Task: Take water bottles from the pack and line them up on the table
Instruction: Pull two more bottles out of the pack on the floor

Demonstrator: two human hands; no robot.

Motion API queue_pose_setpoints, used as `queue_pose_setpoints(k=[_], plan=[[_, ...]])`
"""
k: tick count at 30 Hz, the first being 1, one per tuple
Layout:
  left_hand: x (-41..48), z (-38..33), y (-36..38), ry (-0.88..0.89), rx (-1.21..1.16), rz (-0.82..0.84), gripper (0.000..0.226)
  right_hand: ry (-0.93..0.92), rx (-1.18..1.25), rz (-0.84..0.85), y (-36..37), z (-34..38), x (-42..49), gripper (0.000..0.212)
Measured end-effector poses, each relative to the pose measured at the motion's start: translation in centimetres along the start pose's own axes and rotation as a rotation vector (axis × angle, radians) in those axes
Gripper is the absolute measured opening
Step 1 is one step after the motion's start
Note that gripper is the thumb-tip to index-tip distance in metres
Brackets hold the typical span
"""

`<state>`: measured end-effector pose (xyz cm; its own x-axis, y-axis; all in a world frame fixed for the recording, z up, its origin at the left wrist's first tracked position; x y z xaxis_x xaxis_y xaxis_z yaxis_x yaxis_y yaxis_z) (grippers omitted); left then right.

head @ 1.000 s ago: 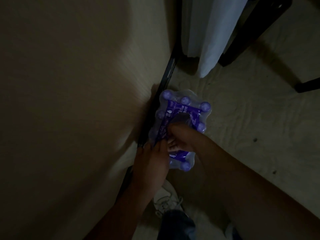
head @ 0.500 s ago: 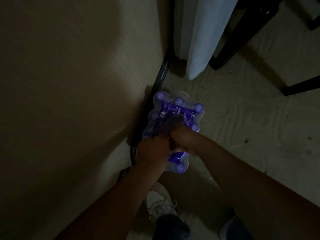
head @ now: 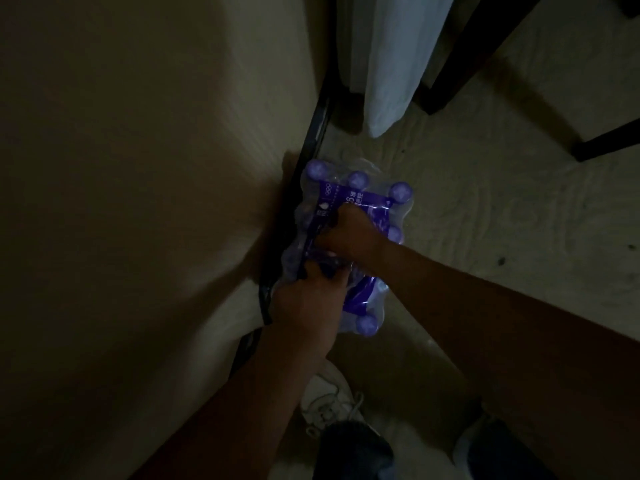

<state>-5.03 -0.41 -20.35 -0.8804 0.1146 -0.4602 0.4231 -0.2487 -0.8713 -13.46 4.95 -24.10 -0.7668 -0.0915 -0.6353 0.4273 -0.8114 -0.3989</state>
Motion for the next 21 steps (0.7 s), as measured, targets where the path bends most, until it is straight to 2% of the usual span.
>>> queue_pose_setpoints(k=[1,2,4,7,10,12,14,17,21], plan=[[0.0,-0.3,0.4,0.034,-0.012,-0.031,0.028,-0.043,-0.042,-0.009,-0.1,0.3,-0.3,0.03],[0.0,-0.4,0.9,0.031,-0.059,0.02,0.027,-0.097,-0.103,-0.027,-0.2,0.5,-0.6,0.026],[0.4,-0.2,-0.3,0.008,-0.07,-0.046,0.012,-0.204,-0.26,-0.104,-0.6,1.1,-1.3,0.015],[0.6,-0.5,-0.5,0.049,-0.102,-0.052,0.016,-0.299,-0.469,-0.185,-1.4,1.4,-2.4,0.024],[0.5,-0.5,-2.2,0.08,-0.116,-0.164,0.01,-0.376,-0.566,-0.246,-2.3,2.6,-3.6,0.021],[0.6,0.2,-2.6,0.047,-0.161,-0.24,0.011,-0.404,-0.559,-0.299,-3.5,3.5,-4.5,0.024],[0.5,0.8,-2.6,0.033,-0.16,-0.22,0.01,-0.39,-0.513,-0.305,-4.7,4.3,-5.7,0.028],[0.8,1.0,-3.6,0.033,-0.252,-0.172,0.019,-0.372,-0.413,-0.205,-6.6,5.2,-7.6,0.035],[-0.5,1.3,-7.0,-0.036,-0.37,-0.201,0.034,-0.378,-0.295,-0.143,-10.3,7.8,-10.0,0.036]])
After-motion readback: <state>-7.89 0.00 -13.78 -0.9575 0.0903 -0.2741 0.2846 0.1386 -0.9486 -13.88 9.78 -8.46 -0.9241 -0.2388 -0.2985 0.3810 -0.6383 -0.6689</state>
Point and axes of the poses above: each hand's wrist, its own x-axis towards the middle knuckle, its own y-axis out of the palm, z = x × y, the point moved 9 cm from there along x, towards the middle knuckle, and after that the axes turned 10 degrees about -z, right-handed, at the moved point
